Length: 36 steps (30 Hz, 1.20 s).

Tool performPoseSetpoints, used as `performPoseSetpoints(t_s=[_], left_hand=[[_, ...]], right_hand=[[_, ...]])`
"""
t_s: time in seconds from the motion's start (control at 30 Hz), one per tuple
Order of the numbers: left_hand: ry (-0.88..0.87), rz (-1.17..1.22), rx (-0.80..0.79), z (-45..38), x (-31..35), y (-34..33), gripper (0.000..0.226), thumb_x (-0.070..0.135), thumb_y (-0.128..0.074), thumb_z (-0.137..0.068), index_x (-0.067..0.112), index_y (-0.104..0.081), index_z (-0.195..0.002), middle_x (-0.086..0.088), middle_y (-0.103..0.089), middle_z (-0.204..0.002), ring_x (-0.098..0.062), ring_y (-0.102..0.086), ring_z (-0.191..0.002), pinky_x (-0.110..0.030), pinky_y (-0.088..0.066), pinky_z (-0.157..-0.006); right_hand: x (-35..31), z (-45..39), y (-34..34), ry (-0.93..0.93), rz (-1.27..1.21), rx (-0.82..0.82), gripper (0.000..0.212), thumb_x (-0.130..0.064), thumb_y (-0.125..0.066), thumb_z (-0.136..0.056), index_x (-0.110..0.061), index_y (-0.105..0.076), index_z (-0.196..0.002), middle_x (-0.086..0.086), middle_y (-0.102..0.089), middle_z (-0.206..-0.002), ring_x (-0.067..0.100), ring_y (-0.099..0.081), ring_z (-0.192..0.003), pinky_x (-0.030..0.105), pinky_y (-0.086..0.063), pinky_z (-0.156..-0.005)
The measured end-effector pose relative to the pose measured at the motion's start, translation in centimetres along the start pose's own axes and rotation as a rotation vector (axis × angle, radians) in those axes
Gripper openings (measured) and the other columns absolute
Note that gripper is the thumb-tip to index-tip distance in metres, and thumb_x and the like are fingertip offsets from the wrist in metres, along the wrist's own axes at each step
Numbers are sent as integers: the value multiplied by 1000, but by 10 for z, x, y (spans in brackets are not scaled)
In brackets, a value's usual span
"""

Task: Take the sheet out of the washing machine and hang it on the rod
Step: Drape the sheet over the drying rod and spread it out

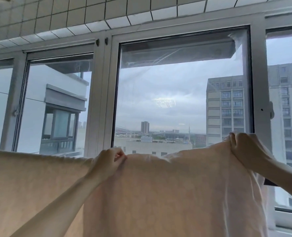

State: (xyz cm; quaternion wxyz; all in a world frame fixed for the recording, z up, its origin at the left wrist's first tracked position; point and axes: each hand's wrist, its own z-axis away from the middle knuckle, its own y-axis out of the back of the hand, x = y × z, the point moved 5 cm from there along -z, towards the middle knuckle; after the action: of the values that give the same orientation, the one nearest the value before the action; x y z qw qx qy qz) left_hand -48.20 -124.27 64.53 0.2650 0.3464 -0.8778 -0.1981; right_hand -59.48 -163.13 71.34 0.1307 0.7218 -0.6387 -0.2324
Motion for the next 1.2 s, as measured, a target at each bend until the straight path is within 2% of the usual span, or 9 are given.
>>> performPoseSetpoints(t_s=[0.17, 0.37, 0.5, 0.57, 0.73, 0.83, 0.9, 1.03, 1.2], left_hand=[[-20, -14, 105, -6, 1, 4, 20, 31, -62, -89, 33, -57, -69, 18, -64, -70, -2, -63, -74, -38, -55, -72], [16, -27, 144, -3, -4, 3, 20, 21, -65, -87, 22, -58, -69, 4, -64, -68, -16, -64, -71, -31, -50, -67], [19, -4, 135, -1, 0, 0, 17, 18, -64, -89, 17, -59, -72, -1, -65, -72, -18, -62, -70, -29, -46, -65], [29, 18, 104, 2, 4, -4, 15, 19, -61, -90, 18, -60, -75, 0, -67, -75, -19, -64, -75, -34, -51, -70], [-94, 70, -45, 9, 50, -21, 14, 28, -56, -93, 24, -69, -96, 12, -69, -94, -8, -64, -85, -28, -48, -78], [-182, 148, -120, 13, 86, -35, 19, 33, -56, -93, 24, -72, -98, 15, -70, -95, 0, -63, -87, -25, -48, -80], [-215, 199, -176, 15, 103, -46, 17, 35, -57, -92, 27, -72, -96, 21, -69, -92, 8, -62, -86, -21, -49, -82], [-280, 250, -174, 15, 122, -61, 9, 30, -63, -89, 28, -72, -90, 23, -69, -86, 8, -63, -83, -24, -52, -82], [-283, 239, -103, 9, 132, -69, 8, 21, -63, -89, 25, -68, -84, 21, -66, -80, 4, -62, -79, -22, -51, -77]], right_hand=[[6, -11, 24, 38, 79, 110, 38, -9, -42, -97, -2, -52, -61, 3, -45, -46, 15, -45, -39, 20, -28, -41], [52, -19, 45, -92, 127, 64, 38, -5, -50, -90, 3, -54, -53, 12, -52, -47, 22, -50, -45, 21, -31, -46], [61, -14, 54, -76, 53, 87, 63, -44, -40, -95, 0, -56, -53, 14, -56, -52, 22, -52, -49, 26, -31, -53], [56, -6, 49, -117, -58, 31, 68, -43, -32, -100, -1, -58, -54, 11, -58, -56, 21, -53, -53, 29, -32, -59], [40, 19, 15, -61, -9, -240, 51, -25, -27, -103, -4, -61, -71, 13, -65, -75, 22, -58, -63, 20, -37, -58], [41, 28, 11, -59, -46, -237, 26, -4, -51, -92, -7, -59, -68, 7, -60, -64, 11, -43, -52, 9, -27, -49], [46, 34, 8, -86, -44, -321, 40, 10, -55, -85, -19, -44, -59, -3, -49, -57, 10, -38, -51, 10, -26, -48], [62, 46, 22, -182, -143, -352, 31, 4, -38, -91, -12, -48, -67, 3, -48, -66, 15, -42, -61, 22, -32, -55], [74, 65, 44, -176, -211, -481, 12, -22, -49, -67, -16, -58, -73, 2, -59, -73, 12, -54, -67, 21, -41, -58]])
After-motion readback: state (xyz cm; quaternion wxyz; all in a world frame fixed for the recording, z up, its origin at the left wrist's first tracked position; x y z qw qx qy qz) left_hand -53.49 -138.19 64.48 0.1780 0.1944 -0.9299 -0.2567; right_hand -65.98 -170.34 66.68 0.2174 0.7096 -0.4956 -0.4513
